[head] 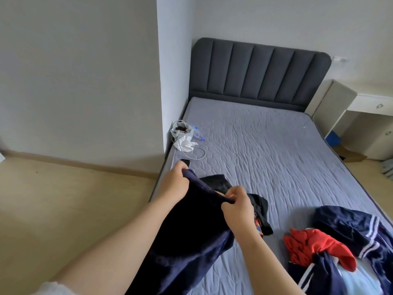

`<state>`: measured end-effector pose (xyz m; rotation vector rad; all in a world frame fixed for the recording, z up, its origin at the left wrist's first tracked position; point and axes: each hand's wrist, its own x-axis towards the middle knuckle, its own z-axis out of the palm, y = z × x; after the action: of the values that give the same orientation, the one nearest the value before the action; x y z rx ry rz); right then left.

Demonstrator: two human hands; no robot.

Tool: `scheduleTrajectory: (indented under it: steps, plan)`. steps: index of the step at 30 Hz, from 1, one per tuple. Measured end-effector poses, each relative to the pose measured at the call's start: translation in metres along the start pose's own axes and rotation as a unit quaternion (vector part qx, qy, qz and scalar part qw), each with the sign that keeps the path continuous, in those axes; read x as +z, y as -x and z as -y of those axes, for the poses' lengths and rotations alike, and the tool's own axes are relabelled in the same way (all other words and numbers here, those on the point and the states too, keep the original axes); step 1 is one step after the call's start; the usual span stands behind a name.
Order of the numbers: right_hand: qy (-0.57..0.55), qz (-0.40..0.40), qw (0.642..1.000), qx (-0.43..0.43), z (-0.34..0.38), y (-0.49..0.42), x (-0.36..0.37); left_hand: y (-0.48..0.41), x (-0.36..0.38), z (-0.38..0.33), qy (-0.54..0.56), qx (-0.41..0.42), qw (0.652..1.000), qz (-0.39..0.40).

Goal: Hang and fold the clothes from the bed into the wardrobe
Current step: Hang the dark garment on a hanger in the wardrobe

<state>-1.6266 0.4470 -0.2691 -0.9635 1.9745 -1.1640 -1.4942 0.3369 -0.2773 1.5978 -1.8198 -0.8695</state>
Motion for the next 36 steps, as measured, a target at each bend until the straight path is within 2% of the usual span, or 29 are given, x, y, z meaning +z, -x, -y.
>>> scheduleTrajectory:
  steps: [4,7,9,12,13,15,17,19,22,24,28,30,31,33,36]
  plan:
    - [0.158,-0.052,0.985,-0.033,-0.001,0.002,0.004,-0.001,-0.023,-0.049,0.136,0.036,0.988,-0.064]
    - [0.197,-0.1,0.974,-0.048,0.01,-0.006,-0.002,-0.005,-0.062,-0.075,0.239,0.02,0.962,-0.133]
    - [0.171,-0.122,0.977,-0.041,0.028,-0.014,-0.007,-0.006,-0.09,-0.092,0.31,0.017,0.936,-0.165]
    - [0.079,-0.191,0.976,-0.065,0.067,-0.021,-0.014,0.001,-0.128,-0.116,0.378,0.062,0.899,-0.213]
    - [0.03,-0.235,0.968,-0.088,0.082,-0.02,-0.016,0.005,-0.14,-0.122,0.396,0.084,0.886,-0.226]
    - [-0.064,-0.33,0.927,-0.167,0.109,-0.018,-0.023,0.014,-0.164,-0.13,0.433,0.136,0.853,-0.259]
    - [-0.092,-0.378,0.891,-0.231,0.121,-0.017,-0.029,0.018,-0.185,-0.13,0.455,0.182,0.82,-0.296]
    - [-0.075,-0.355,0.91,-0.199,0.114,-0.02,-0.028,0.016,-0.194,-0.118,0.447,0.178,0.816,-0.321]
    - [-0.051,-0.251,0.966,-0.028,0.07,-0.02,-0.012,0.005,-0.178,-0.083,0.394,0.077,0.858,-0.32]
    - [-0.043,-0.2,0.978,0.043,0.037,-0.013,0.0,0.0,-0.149,-0.05,0.331,-0.006,0.893,-0.304]
    - [-0.046,-0.145,0.983,0.1,0.002,-0.003,0.008,0.01,-0.095,0.02,0.193,-0.184,0.939,-0.219]
    - [-0.058,-0.162,0.979,0.112,-0.003,-0.003,0.006,0.018,-0.083,0.043,0.126,-0.273,0.934,-0.191]
    - [-0.053,-0.173,0.976,0.124,-0.005,-0.004,0.005,0.022,-0.081,0.049,0.131,-0.314,0.923,-0.178]
    - [-0.046,-0.159,0.976,0.143,-0.01,-0.003,0.003,0.026,-0.08,0.052,0.211,-0.365,0.895,-0.144]
    - [-0.052,-0.008,0.992,0.115,-0.006,0.005,0.008,0.03,-0.081,0.045,0.321,-0.332,0.877,-0.131]
